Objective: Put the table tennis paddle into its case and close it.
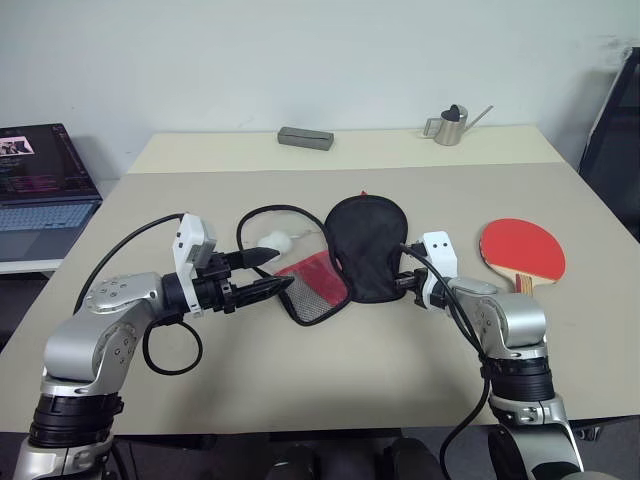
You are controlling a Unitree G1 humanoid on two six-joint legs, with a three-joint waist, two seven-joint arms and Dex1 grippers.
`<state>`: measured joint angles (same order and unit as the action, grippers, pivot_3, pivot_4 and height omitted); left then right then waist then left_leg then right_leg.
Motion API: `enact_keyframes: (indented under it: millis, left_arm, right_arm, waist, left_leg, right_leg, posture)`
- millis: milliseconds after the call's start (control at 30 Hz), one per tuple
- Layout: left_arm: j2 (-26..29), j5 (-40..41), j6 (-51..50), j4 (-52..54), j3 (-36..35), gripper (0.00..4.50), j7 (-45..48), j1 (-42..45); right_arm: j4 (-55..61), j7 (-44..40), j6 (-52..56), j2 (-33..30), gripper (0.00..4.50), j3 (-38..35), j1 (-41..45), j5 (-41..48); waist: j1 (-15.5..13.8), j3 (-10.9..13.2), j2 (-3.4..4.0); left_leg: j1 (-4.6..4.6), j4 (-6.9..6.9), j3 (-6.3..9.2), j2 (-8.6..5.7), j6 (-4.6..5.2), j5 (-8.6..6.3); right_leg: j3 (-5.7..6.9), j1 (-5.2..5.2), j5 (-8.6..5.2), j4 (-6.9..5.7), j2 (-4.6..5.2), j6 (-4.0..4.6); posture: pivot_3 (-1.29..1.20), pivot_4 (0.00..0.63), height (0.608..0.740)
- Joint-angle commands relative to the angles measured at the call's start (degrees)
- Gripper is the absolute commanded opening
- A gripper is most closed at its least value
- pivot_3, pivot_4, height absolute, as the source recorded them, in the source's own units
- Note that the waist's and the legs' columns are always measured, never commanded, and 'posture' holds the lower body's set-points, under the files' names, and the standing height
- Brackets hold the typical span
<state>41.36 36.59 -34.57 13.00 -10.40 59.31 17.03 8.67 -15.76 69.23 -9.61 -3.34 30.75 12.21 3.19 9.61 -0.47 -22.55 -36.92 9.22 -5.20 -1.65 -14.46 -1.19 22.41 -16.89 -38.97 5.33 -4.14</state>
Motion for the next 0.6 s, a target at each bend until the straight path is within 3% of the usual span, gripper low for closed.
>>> enact_keyframes:
  millis: [33, 600]
  left_arm:
    - [0.71, 0.65, 0.31, 2.04, 0.29, 3.37, 0.26, 0.54]
    - [0.73, 0.22, 0.96, 1.42, 0.90, 3.37, 0.30, 0.89]
  right_arm:
    - [3.02, 0.77, 0.11, 0.04, 0.03, -0.59, 0.15, 1.00]
    - [-0.09, 1.99, -3.20, -3.02, 0.03, -0.25, 1.83, 1.53]
  waist:
    - [0.00, 0.00, 0.00]
    - [-0.01, 0.00, 0.00]
  left_leg:
    - [0.00, 0.00, 0.00, 0.00, 0.00, 0.00]
    - [0.00, 0.01, -0.01, 0.00, 0.04, -0.02]
  right_leg:
    - [0.00, 0.00, 0.00, 0.00, 0.00, 0.00]
    - [0.00, 0.00, 0.00, 0.01, 0.00, 0.00]
  posture:
    - [0.00, 0.150, 0.740]
    - [0.00, 0.150, 0.740]
